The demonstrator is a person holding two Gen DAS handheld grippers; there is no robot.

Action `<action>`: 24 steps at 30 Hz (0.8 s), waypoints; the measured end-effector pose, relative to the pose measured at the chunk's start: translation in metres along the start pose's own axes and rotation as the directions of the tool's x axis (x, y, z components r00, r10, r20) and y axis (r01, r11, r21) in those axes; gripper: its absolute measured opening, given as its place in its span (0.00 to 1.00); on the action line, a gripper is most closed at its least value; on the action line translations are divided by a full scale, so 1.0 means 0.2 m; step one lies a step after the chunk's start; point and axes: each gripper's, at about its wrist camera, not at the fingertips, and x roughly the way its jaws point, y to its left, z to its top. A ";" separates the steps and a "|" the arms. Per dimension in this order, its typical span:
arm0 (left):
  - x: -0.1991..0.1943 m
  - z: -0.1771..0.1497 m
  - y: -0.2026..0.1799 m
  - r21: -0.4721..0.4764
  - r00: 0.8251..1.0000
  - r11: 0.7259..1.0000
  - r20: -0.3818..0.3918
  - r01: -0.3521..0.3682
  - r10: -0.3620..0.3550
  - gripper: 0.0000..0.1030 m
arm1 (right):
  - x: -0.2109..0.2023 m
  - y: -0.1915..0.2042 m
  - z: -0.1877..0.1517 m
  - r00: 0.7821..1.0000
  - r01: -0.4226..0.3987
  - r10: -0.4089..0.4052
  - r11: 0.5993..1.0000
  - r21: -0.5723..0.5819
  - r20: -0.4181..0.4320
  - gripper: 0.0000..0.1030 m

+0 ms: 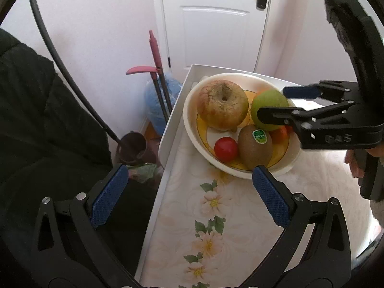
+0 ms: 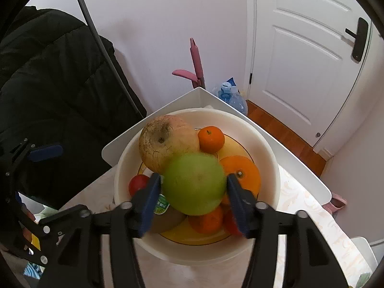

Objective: Organize fruits
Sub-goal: 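Lower the green pomelo onto the duck plate and open the right gripper, then move both open grippers from the bowl toward the green apple and orange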

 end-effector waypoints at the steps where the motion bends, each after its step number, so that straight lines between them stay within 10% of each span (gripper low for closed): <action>1: 0.00 0.00 0.00 0.000 1.000 1.000 0.000 0.000 0.000 1.00 | -0.02 0.00 0.00 1.000 -0.006 0.006 1.000 0.002 0.017 0.76; 3: -0.01 0.00 0.00 -0.001 1.000 1.000 -0.002 0.004 -0.004 1.00 | -0.04 0.00 -0.01 0.999 -0.015 0.014 1.000 0.013 0.047 0.94; 24: -0.34 0.04 -0.04 0.066 0.995 0.997 0.088 0.032 -0.038 1.00 | -0.42 0.07 -0.11 0.993 0.034 -0.046 0.993 0.115 0.105 0.94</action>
